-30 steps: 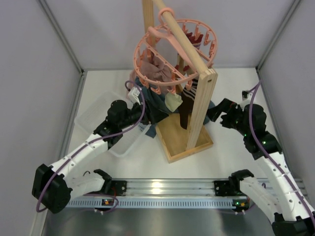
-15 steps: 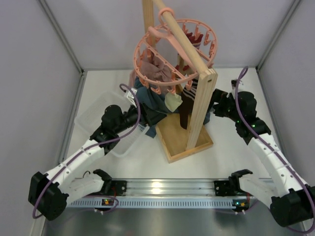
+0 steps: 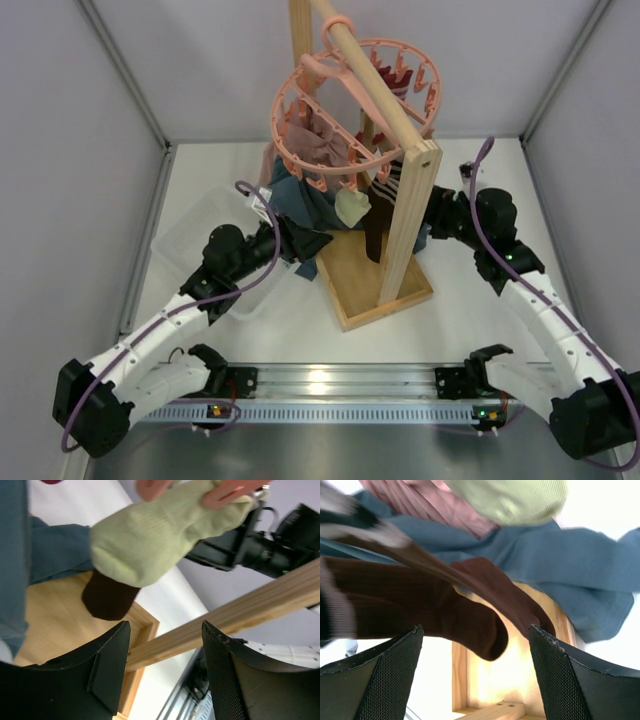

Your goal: Remove the socks clipped to the hanger

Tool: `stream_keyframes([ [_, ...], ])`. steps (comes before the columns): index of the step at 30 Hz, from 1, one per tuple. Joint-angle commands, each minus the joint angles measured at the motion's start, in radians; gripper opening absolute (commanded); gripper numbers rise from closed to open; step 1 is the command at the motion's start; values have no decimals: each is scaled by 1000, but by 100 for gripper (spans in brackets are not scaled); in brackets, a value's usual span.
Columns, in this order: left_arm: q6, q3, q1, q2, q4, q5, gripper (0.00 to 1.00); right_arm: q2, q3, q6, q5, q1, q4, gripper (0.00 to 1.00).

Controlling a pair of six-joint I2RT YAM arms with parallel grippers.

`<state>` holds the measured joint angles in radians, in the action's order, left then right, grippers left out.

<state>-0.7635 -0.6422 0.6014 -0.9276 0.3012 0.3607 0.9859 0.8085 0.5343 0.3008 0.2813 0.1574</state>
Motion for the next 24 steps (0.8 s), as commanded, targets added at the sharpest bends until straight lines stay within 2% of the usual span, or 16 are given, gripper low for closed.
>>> stream_keyframes([
  [1, 56, 36, 6, 21, 50, -141, 63, -39, 80, -16, 4, 15, -7, 82],
  [7, 116, 90, 5, 217, -29, -400, 61, -52, 67, -53, -34, 13, -1, 83],
  [10, 187, 26, 5, 224, -103, -407, 61, -76, 49, -39, -49, 12, -67, 83],
  [11, 203, 0, 5, 213, -179, -420, 62, -75, 57, -34, -43, 15, -73, 83],
  [15, 246, -129, 3, 174, -296, -456, 62, -39, 98, -25, -40, 13, -25, 84],
  [20, 256, -212, 5, 162, -327, -477, 64, -44, 70, -23, -52, 13, -15, 85],
  [24, 259, -298, 3, 102, -329, -376, 64, -39, 70, -23, -25, 13, -24, 85],
])
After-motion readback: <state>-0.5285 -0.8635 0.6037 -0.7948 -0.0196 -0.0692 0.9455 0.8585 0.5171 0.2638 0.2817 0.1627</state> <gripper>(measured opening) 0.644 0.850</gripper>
